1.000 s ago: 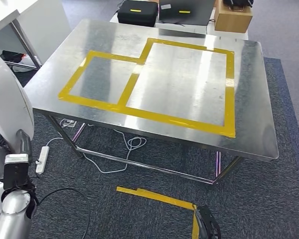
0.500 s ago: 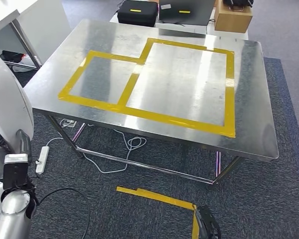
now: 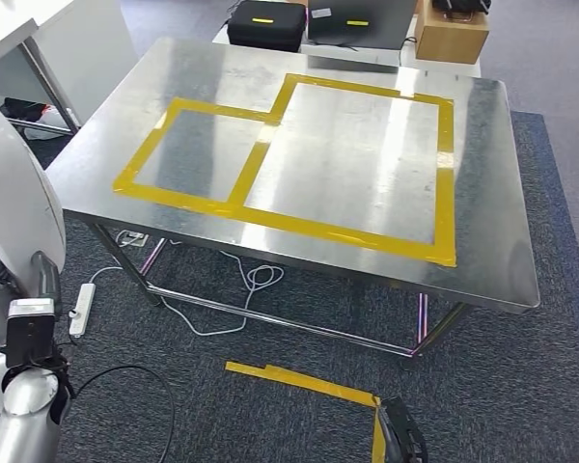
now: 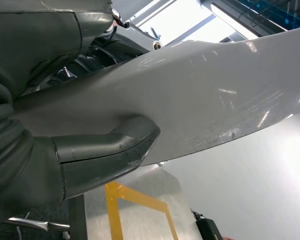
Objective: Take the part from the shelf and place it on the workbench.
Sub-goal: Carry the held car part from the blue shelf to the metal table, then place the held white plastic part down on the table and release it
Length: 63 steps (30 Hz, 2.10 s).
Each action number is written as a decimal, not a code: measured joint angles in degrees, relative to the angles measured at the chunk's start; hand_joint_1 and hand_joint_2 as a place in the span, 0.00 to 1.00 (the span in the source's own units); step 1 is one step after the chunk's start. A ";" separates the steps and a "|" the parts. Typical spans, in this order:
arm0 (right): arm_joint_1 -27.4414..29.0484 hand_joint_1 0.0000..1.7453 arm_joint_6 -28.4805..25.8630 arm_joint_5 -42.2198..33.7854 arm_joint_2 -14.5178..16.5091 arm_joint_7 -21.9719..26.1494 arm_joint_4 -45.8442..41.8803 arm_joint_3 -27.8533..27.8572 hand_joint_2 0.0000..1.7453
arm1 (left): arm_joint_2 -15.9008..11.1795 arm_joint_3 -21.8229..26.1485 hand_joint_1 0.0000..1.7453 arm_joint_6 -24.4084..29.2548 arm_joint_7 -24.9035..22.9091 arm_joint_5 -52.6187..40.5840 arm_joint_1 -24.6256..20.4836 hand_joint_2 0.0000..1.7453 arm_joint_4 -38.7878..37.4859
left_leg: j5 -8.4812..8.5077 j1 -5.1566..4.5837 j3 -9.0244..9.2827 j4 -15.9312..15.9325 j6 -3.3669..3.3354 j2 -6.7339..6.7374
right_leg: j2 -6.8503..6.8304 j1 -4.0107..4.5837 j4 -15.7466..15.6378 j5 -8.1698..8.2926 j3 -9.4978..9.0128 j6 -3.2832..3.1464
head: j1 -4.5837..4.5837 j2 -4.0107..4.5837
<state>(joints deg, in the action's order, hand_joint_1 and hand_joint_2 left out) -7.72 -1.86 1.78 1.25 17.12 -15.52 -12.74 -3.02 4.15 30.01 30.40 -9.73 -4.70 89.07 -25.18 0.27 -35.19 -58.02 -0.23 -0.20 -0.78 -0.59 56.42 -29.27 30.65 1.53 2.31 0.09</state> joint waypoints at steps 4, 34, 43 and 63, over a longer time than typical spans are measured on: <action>0.03 0.00 -0.61 1.57 -0.01 -0.90 0.05 -0.02 0.00 | 0.00 0.00 1.00 0.00 0.00 0.00 0.01 1.00 0.00 | 0.00 0.00 0.00 0.00 0.00 0.00 | 0.00 0.00 0.00 0.00 0.01 0.00 | -0.01 0.00; 3.41 0.00 0.79 10.64 -4.87 -9.52 2.78 -6.02 0.00 | -0.15 -0.03 1.00 -0.55 0.74 0.13 -1.95 1.00 -2.09 | -0.03 0.00 0.00 0.00 -0.01 0.01 | 0.02 0.00 -0.01 -0.04 0.04 0.00 | -0.01 0.00; 3.22 0.00 1.05 10.62 -4.87 -9.41 2.78 -6.08 0.00 | -0.15 -0.05 1.00 -0.70 0.72 0.37 -1.99 1.00 -2.37 | -0.03 -0.01 0.00 0.00 -0.01 0.01 | 0.02 -0.01 -0.01 -0.04 0.03 0.00 | -0.01 0.00; 3.11 0.00 1.01 10.64 -4.85 -8.95 2.78 -6.17 0.00 | -0.17 -0.13 1.00 -0.70 0.68 0.68 -1.96 1.00 -2.90 | -0.03 -0.01 0.00 0.00 -0.01 0.01 | 0.02 -0.01 -0.01 -0.04 0.03 0.00 | -0.01 0.00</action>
<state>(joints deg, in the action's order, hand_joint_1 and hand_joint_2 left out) -4.60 -0.85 12.41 -3.61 8.17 -12.74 -18.91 -3.19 4.02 29.31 31.08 -9.05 -6.66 86.17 -25.21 0.27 -35.20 -58.02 -0.24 -0.20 -0.76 -0.60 56.41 -29.31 30.68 1.53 2.31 0.09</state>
